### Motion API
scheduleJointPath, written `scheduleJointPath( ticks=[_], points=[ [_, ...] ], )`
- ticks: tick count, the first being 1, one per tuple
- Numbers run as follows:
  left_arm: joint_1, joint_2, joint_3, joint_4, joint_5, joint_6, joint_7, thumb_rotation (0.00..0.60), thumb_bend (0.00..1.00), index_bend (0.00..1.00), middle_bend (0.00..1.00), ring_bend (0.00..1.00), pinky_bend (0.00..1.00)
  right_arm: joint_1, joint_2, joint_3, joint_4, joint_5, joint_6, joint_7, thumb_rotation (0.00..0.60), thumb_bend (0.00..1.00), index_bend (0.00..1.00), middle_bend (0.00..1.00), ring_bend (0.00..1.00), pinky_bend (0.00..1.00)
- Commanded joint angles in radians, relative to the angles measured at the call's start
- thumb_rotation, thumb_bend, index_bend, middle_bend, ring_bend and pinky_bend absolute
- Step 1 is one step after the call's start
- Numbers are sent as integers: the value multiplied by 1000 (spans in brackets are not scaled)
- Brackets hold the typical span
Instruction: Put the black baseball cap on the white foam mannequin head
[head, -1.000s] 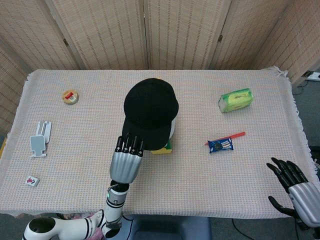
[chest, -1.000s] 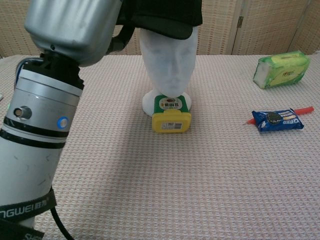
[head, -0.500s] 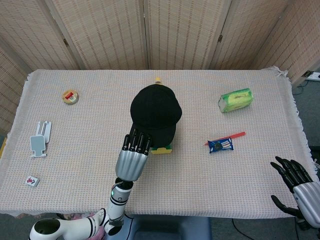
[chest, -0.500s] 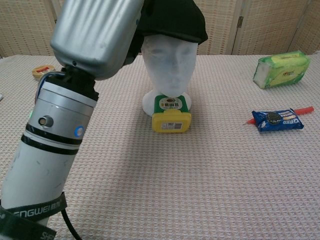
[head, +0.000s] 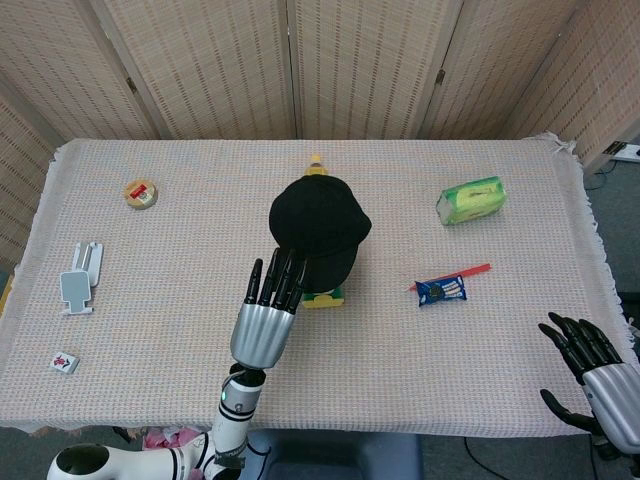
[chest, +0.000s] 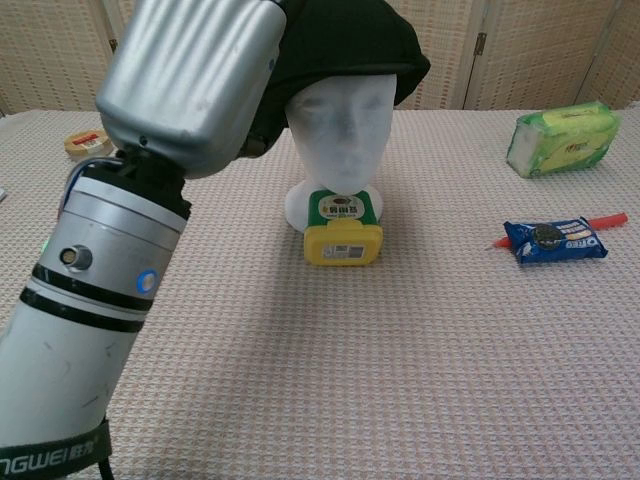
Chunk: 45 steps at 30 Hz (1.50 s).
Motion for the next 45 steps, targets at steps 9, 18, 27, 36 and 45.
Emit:
scheduleJointPath(
  ticks=[9,18,27,36,45],
  points=[
    [103,82,78,-157,-2,-6,10,600,281,130,146,79,284,0,-4,3,-4,7,-3,-11,600,256,0,0,0,0],
    [160,216,75,-226,-2,-6,-84,600,281,129,144,75,281,-1,-13,1,-14,10,-15,-45,600,257,0,0,0,0],
    [239,370,68,-270,-42,14,-205,600,281,129,139,70,281,7,-27,14,-28,48,-47,-87,600,258,0,0,0,0],
    [365,532,111,-356,-147,19,-409,600,281,80,99,48,279,16,-46,21,-44,72,-80,-142,600,258,0,0,0,0],
    [466,828,189,-543,-335,-139,-661,600,281,2,42,32,276,15,-58,27,-50,84,-82,-173,600,258,0,0,0,0]
  ],
)
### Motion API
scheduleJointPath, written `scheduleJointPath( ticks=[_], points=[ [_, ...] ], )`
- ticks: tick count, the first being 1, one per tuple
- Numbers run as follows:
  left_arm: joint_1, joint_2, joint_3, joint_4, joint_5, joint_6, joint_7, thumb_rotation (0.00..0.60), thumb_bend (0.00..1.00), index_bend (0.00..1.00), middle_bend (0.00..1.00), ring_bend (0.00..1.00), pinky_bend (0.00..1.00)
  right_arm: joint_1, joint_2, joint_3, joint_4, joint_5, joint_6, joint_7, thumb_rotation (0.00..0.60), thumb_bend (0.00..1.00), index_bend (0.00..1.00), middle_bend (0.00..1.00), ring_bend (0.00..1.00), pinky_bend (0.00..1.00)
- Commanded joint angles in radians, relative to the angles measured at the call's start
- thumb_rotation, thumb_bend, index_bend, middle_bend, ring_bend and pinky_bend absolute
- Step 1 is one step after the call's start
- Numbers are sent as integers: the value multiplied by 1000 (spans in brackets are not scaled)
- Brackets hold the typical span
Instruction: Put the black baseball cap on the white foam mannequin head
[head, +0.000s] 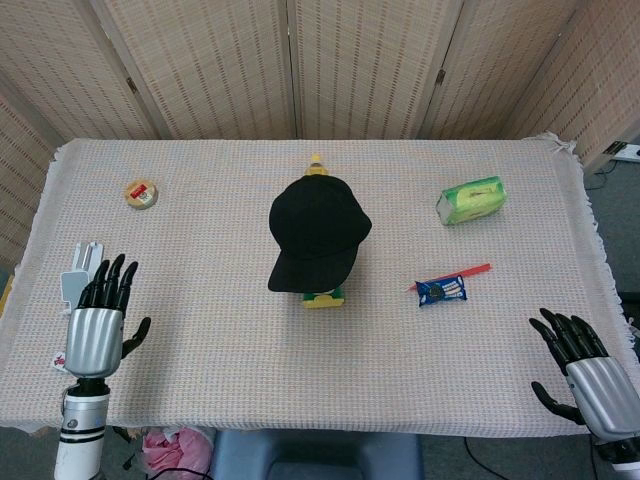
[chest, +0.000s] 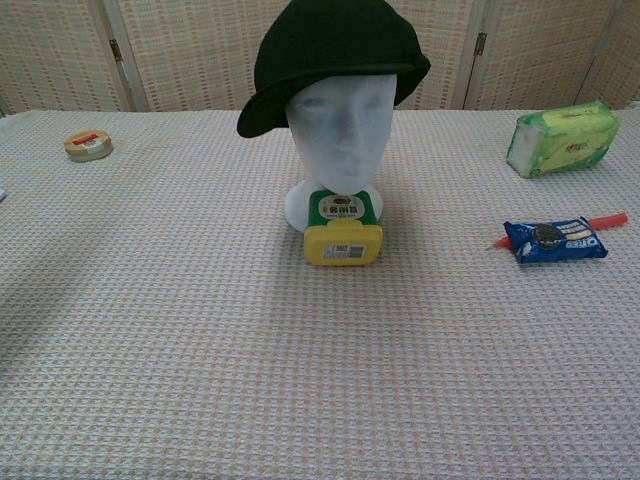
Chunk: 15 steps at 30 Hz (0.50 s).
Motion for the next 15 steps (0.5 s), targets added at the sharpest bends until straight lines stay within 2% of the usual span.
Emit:
scheduleJointPath(
  ticks=[1,5,9,10,13,14,15],
  points=[
    [52,172,50,-117,-119,-120,-138,600,281,0,39,32,276,0,-5,1,-2,3,-4,-11,600,258,0,0,0,0],
    [80,291,89,-153,-162,-190,-232,600,281,0,34,32,277,5,-16,3,-7,15,-22,-37,600,259,0,0,0,0],
    [112,363,127,-149,-151,-222,-341,595,281,0,21,31,276,15,-24,7,-12,36,-50,-58,600,258,0,0,0,0],
    [120,375,136,-135,-144,-223,-354,541,281,0,20,27,272,18,-25,8,-13,41,-57,-61,600,258,0,0,0,0],
    [154,376,157,-82,-129,-191,-332,277,281,0,20,14,256,20,-28,15,-17,64,-67,-75,600,258,0,0,0,0],
    [166,368,161,-63,-118,-172,-317,254,281,0,20,14,256,20,-31,17,-16,73,-69,-83,600,259,0,0,0,0],
    [182,352,166,-38,-104,-144,-297,258,281,0,20,14,256,20,-35,22,-16,90,-74,-95,600,259,0,0,0,0]
  ],
)
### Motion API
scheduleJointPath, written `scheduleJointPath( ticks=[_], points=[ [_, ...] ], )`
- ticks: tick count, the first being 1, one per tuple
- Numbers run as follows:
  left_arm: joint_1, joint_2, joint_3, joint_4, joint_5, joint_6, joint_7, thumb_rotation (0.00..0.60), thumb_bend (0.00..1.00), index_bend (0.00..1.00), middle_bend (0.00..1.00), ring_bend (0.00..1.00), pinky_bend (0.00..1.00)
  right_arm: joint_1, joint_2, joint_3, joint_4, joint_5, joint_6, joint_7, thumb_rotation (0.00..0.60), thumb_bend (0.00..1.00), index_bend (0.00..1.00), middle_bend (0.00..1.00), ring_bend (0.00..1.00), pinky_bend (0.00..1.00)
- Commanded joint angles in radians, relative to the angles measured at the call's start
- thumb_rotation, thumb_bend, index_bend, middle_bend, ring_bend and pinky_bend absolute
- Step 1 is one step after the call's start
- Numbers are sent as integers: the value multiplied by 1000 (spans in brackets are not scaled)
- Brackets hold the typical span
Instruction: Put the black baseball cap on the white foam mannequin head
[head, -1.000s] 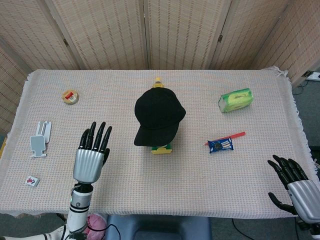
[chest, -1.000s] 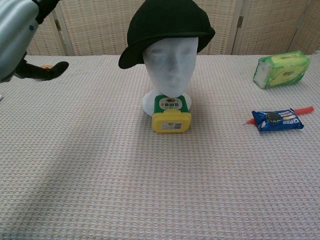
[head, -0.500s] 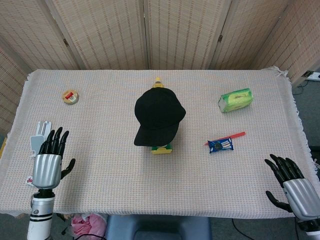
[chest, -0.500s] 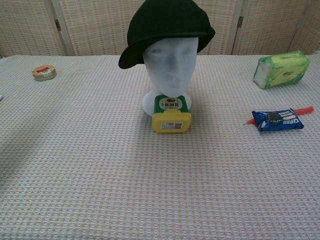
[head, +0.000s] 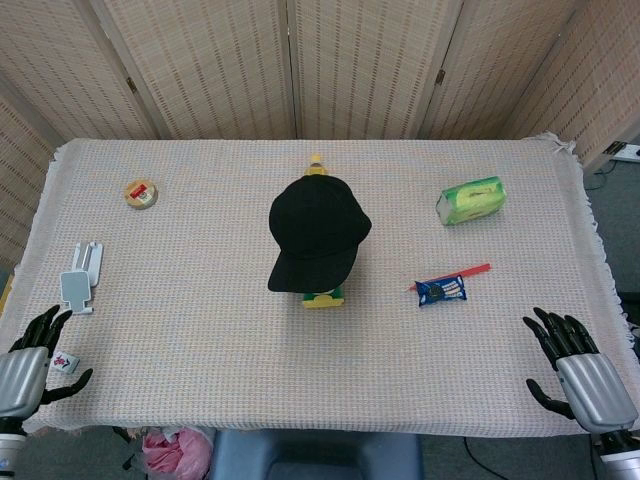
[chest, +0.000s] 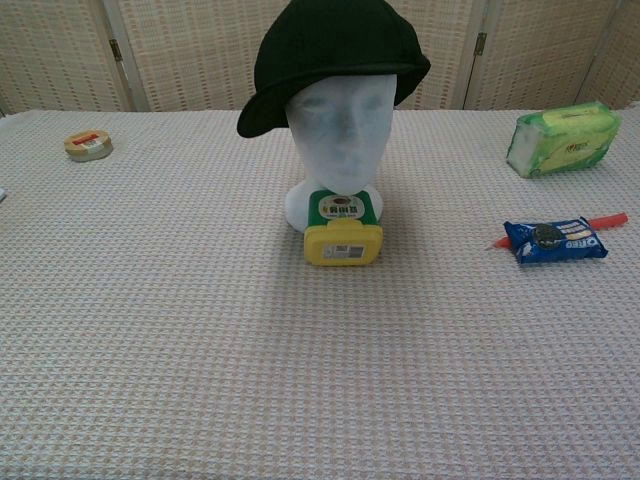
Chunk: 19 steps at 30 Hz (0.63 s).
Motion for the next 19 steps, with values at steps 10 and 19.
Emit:
scheduleJointPath(
  ticks=[10,19],
  points=[
    [159,-145,7,246,123,250,2,334,281,0,12,0,235,-10,-74,74,-5,192,6,-193,600,259,0,0,0,0],
    [165,-129,5,257,184,250,-63,333,281,0,0,0,201,3,-92,73,-6,209,-21,-233,600,258,0,0,0,0]
  ],
)
